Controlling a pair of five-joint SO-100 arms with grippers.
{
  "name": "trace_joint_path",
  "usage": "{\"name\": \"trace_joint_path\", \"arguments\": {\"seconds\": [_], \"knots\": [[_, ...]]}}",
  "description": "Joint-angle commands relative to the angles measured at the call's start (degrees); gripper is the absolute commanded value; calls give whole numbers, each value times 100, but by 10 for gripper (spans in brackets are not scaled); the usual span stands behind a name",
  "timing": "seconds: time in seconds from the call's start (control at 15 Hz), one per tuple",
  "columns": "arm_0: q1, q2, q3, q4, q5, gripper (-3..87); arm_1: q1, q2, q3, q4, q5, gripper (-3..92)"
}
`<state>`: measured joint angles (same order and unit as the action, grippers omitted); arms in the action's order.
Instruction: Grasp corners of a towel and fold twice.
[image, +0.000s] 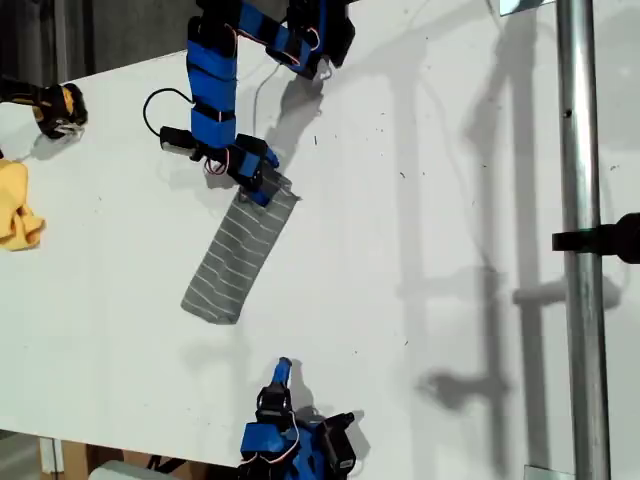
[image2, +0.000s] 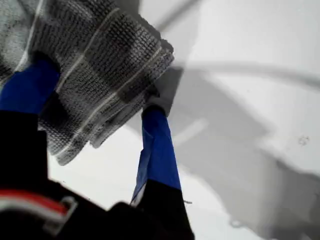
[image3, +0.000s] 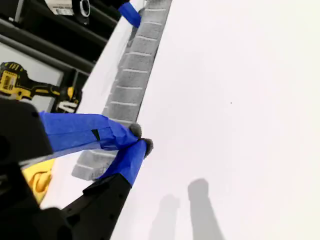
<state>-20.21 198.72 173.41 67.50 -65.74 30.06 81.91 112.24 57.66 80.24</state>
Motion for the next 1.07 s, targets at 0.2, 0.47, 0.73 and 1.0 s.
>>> {"name": "trace_joint_path", "arguments": {"seconds": [0.2, 0.47, 0.73, 1.0], "knots": [[88, 44, -105, 79, -123, -14, 62, 79, -220, -343, -290, -1], [70, 44, -167, 79, -70, -14, 18, 1802, 940, -132, -281, -1], [62, 44, -185, 70, -26, -14, -360, 5159, 2065, 2048, 193, -1], [44, 44, -123, -105, 26, -14, -800, 7611, 2883, 3076, 835, -1]]}}
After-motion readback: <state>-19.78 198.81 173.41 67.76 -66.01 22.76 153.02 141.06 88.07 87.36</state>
